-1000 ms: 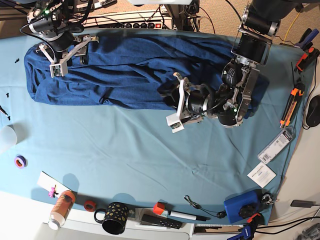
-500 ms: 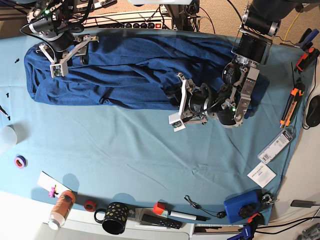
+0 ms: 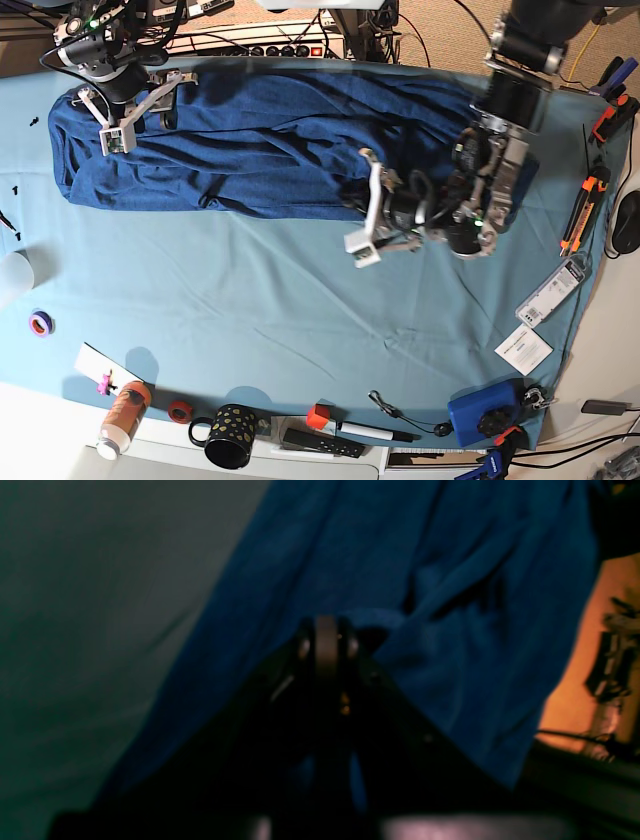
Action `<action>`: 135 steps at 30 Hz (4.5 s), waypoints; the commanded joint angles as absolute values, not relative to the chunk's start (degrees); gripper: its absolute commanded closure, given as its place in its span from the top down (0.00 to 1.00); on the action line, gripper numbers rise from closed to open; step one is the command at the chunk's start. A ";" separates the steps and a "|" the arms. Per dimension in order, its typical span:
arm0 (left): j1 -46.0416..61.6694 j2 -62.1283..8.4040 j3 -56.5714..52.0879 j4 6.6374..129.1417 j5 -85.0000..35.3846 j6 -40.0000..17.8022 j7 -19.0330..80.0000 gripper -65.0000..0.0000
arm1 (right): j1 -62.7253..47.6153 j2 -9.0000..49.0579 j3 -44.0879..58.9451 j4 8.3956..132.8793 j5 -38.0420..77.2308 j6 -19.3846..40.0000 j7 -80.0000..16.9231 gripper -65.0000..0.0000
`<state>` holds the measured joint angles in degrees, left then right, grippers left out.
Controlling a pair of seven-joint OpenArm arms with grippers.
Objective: Layout the t-shirt on the table in an organized manner, then fold the t-shirt properly
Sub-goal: 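Lower the left gripper onto the middle of the shirt and grasp fabric, then drag the grasped fabric with the left gripper toward the shirt's side edge, then grasp the hem end of the blue shirt with the left gripper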
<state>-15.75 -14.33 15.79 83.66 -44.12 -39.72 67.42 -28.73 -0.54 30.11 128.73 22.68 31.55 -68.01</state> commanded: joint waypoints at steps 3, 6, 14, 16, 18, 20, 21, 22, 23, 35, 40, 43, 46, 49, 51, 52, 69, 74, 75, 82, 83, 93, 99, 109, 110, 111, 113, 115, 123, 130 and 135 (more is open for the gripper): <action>-17.50 -17.63 15.46 86.87 -45.21 -39.18 66.41 0.00 | -28.71 -0.30 30.37 129.64 23.59 31.73 -65.91 0.46; -17.47 -21.32 15.46 89.69 -45.25 -36.82 66.15 0.00 | -28.40 -0.32 30.33 129.64 24.88 31.73 -65.84 0.46; -17.47 -29.76 15.46 95.90 -49.23 -33.41 70.46 0.00 | -28.40 -0.30 30.33 129.64 26.06 31.75 -65.67 0.46; -17.45 -31.03 15.46 96.95 -50.92 -33.39 72.88 0.00 | -28.40 -0.30 30.33 129.64 26.06 31.73 -65.56 0.46; -17.47 -31.97 15.46 97.91 -51.88 -32.51 74.70 0.00 | -28.40 -0.30 30.33 129.64 26.04 31.75 -65.54 0.46; -17.45 -32.93 15.46 98.70 -51.64 -32.34 75.09 0.00 | -28.40 -0.30 30.33 129.64 25.98 31.73 -65.54 0.46; -17.47 -33.54 15.46 98.96 -51.42 -32.34 75.09 0.00 | -28.40 -0.30 30.33 129.64 25.89 31.73 -65.52 0.46; -17.47 -34.15 15.44 99.22 -50.94 -32.34 75.16 0.00 | -28.40 -0.30 30.33 129.64 25.85 31.75 -65.54 0.46; -17.45 -34.87 15.46 99.48 -50.57 -32.34 75.22 0.00 | -28.40 -0.30 30.33 129.64 25.85 31.73 -65.54 0.46; -16.99 -44.38 15.44 99.94 -46.70 -29.34 75.64 0.00 | -28.38 -0.30 30.33 129.64 25.65 31.73 -64.69 0.46; -16.97 -45.89 15.44 99.94 -49.78 -29.54 77.28 0.00 | -28.36 -0.30 30.33 129.64 25.67 31.68 -64.42 0.46; -16.80 -45.89 15.44 99.94 -54.83 -31.22 78.87 0.00 | -28.36 -0.30 30.33 129.64 25.67 31.70 -64.20 0.46; -15.94 -45.89 15.44 99.94 -62.08 -33.65 80.00 0.00 | -27.59 -0.32 30.33 129.64 25.45 31.64 -64.31 0.46; -14.37 -45.91 15.44 99.94 -68.73 -36.10 80.00 0.00 | -26.37 -0.32 30.33 129.64 25.45 31.59 -64.27 0.46; -13.17 -45.91 15.44 99.94 -69.71 -36.34 80.00 0.00 | -25.50 -0.32 30.33 129.64 25.41 31.48 -64.29 0.46; -12.80 -45.93 15.44 99.92 -69.56 -36.32 80.00 0.00 | -25.17 -0.32 30.33 129.64 25.47 31.48 -64.27 0.46; -12.14 -50.30 15.44 99.31 -53.60 -31.59 73.95 0.59 | -24.45 -0.32 30.33 129.64 25.45 31.48 -64.58 0.46; -10.92 -50.15 15.44 96.82 -45.17 -26.57 66.74 0.59 | -24.45 -0.30 30.35 129.64 25.43 31.51 -64.99 0.46; -10.94 -50.04 15.44 95.55 -44.51 -25.98 66.17 0.58 | -24.47 -0.32 30.35 129.64 25.43 31.48 -65.01 0.46; -10.96 -50.00 9.87 80.31 -58.30 -31.83 69.01 0.54 | -24.47 -0.30 30.35 129.64 25.45 31.51 -65.34 0.46; -10.98 -50.00 7.81 77.95 -62.85 -33.43 70.67 0.53 | -24.45 -0.32 30.35 129.64 25.47 31.51 -65.34 0.46; -10.92 -49.95 -8.38 60.20 -85.00 -37.45 80.00 0.53 | -24.45 -0.32 30.33 129.64 25.54 31.48 -65.30 0.46; -7.90 -46.24 -8.38 59.02 -85.00 -37.65 80.00 0.62 | -24.43 -0.30 30.35 129.64 25.50 31.51 -64.84 0.46; -6.35 -38.54 -8.38 59.05 -84.66 -38.41 80.00 0.68 | -24.43 -0.10 30.48 129.64 20.93 31.48 -63.57 0.46; -6.35 -37.91 -8.38 59.05 -84.66 -38.37 80.00 0.68 | -24.43 0.05 30.50 129.64 20.91 31.48 -63.55 0.46; -6.35 -37.28 -8.38 59.05 -84.66 -38.37 80.00 0.68 | -24.45 0.21 30.50 129.64 20.93 31.46 -63.46 0.46; -6.33 -36.12 -8.38 59.05 -84.64 -38.44 80.00 0.68 | -24.43 0.84 30.50 129.64 20.93 31.33 -63.37 0.46; -6.17 -35.18 -8.38 59.05 -84.38 -38.46 80.00 0.68 | -24.43 1.52 30.48 129.64 20.95 30.22 -62.87 0.46; -5.50 -33.19 -6.92 59.11 -84.01 -38.46 80.00 0.68 | -24.43 2.55 30.48 129.64 20.49 29.52 -62.06 0.46; -5.56 -33.19 -0.10 59.16 -84.27 -38.68 80.00 0.68 | -24.10 2.55 30.48 129.64 19.86 29.52 -61.69 0.46; -5.76 -33.19 5.45 59.16 -85.00 -38.68 80.00 0.68 | -23.97 2.55 30.48 129.64 19.84 29.52 -61.73 0.46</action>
<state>-7.31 -34.17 3.79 59.79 -90.89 -40.40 74.94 -24.12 2.02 30.26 128.68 19.40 29.65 -63.00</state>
